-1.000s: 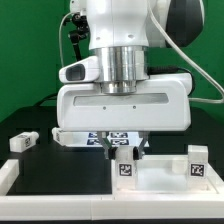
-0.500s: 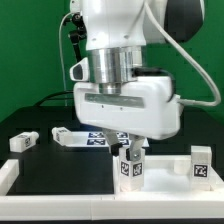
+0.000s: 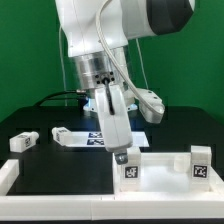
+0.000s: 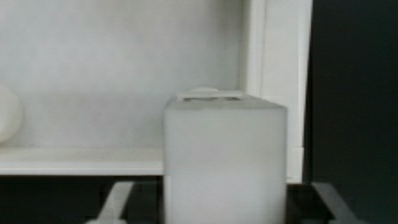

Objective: Assemble square table

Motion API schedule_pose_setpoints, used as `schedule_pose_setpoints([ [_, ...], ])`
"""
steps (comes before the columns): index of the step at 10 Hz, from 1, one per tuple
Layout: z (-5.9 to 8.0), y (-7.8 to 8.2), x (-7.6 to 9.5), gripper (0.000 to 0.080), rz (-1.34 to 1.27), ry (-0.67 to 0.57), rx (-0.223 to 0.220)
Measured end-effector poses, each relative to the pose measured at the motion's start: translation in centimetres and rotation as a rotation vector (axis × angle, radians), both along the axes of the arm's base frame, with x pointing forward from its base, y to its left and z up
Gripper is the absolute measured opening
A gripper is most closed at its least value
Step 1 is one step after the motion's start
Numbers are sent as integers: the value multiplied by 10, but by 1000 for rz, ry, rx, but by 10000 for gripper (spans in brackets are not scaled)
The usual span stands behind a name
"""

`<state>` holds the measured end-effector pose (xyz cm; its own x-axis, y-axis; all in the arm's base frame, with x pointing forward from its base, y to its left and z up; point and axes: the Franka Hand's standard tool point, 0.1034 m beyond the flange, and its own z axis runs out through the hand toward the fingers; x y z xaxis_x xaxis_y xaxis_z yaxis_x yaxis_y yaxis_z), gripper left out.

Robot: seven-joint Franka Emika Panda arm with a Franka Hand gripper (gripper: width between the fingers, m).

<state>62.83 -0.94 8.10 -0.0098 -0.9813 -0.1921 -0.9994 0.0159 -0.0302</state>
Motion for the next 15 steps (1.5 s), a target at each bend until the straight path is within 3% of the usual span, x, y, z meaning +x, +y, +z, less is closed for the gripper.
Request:
schedule_pose_setpoints([
  [2, -1, 0, 0, 289, 119, -27, -23],
  [4, -8, 9, 0, 606, 548, -134, -103],
  [7, -11, 8, -2, 646, 767, -171, -120],
  [11, -11, 17, -1, 649, 1348, -217, -187],
  [13, -11, 17, -1, 649, 1315, -212, -187],
  [14, -11, 16, -1, 558, 1311, -212, -186],
  [15, -11, 17, -1, 558, 1246, -205, -183],
])
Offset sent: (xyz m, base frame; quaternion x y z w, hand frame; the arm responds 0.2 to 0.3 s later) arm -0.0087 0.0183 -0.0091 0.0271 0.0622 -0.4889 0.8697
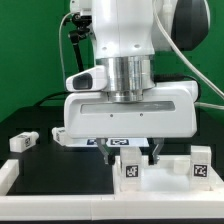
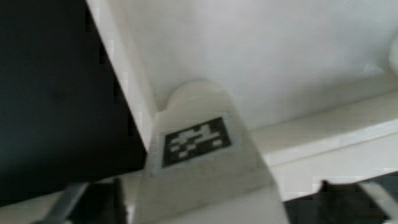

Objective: Assemble square table

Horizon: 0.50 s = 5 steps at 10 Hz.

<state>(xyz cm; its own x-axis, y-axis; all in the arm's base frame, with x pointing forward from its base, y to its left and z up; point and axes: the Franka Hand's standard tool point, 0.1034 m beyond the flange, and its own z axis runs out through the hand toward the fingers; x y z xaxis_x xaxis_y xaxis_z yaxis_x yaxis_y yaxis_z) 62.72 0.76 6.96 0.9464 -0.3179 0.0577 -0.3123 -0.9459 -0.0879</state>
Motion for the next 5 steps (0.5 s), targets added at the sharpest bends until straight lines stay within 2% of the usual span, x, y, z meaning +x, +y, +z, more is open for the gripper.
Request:
schedule_pose_setpoints([
  [1, 0, -2, 1, 375, -61, 1, 1],
  [2, 0, -5, 1, 313, -91, 3, 1],
  [5, 0, -8, -1, 314, -302, 20, 4],
])
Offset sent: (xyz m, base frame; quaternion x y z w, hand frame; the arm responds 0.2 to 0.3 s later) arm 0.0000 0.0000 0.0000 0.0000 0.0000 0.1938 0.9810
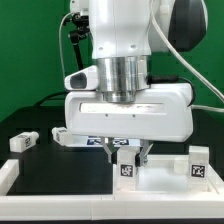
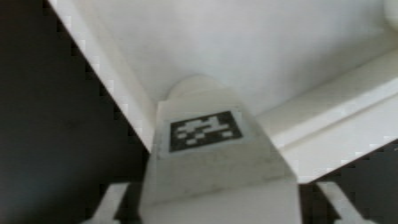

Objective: Assemble square table

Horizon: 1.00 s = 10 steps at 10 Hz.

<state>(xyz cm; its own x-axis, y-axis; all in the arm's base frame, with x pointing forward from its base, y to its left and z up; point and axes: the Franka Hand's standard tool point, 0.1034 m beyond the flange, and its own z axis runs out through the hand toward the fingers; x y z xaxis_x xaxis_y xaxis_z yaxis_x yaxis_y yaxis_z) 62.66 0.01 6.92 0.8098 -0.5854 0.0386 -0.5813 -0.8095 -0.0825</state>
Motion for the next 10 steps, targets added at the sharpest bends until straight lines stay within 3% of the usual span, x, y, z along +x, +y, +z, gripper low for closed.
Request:
schedule_pose_setpoints([
  [7, -1, -3, -1, 323, -50, 9, -14],
  [8, -1, -3, -1, 494, -50, 9, -14],
  [9, -1, -3, -1, 598, -50, 9, -14],
  [10, 1, -2, -1, 598, -49, 8, -14],
])
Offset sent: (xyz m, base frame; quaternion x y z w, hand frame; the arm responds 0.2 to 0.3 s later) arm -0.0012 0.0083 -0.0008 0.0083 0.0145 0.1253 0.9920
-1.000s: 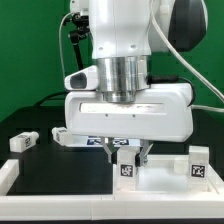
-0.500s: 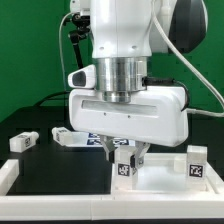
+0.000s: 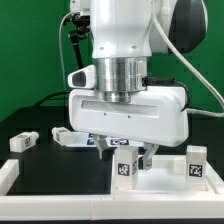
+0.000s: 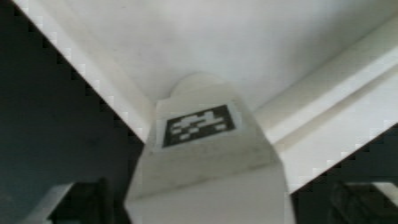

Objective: Assemble square table

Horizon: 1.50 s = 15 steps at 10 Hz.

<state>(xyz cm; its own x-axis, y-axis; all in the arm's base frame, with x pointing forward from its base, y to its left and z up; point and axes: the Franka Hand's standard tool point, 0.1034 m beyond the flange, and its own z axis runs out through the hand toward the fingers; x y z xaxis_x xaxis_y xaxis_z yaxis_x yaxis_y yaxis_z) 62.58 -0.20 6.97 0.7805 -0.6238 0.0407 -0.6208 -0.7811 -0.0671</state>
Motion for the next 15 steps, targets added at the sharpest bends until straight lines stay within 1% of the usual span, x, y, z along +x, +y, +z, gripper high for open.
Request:
schedule_pose_setpoints([
  [1, 12, 7, -1, 639, 4, -10, 10],
  [2, 26, 16, -10, 646, -2, -17, 31],
  [3, 31, 23, -19, 646, -18, -16, 39],
  [4, 30, 29, -24, 646, -24, -10, 41],
  [9, 26, 27, -25, 649, -22, -4, 39],
  [10, 20, 28, -36, 649, -106, 22, 47],
  [11, 15, 35, -56, 649, -192, 50, 53],
  [12, 8, 47, -73, 649, -254, 66, 50],
  [13, -1, 57, -83, 649, -301, 70, 43],
  [14, -7, 62, -85, 649, -304, 58, 39],
  [15, -6, 60, -84, 649, -293, 57, 39],
])
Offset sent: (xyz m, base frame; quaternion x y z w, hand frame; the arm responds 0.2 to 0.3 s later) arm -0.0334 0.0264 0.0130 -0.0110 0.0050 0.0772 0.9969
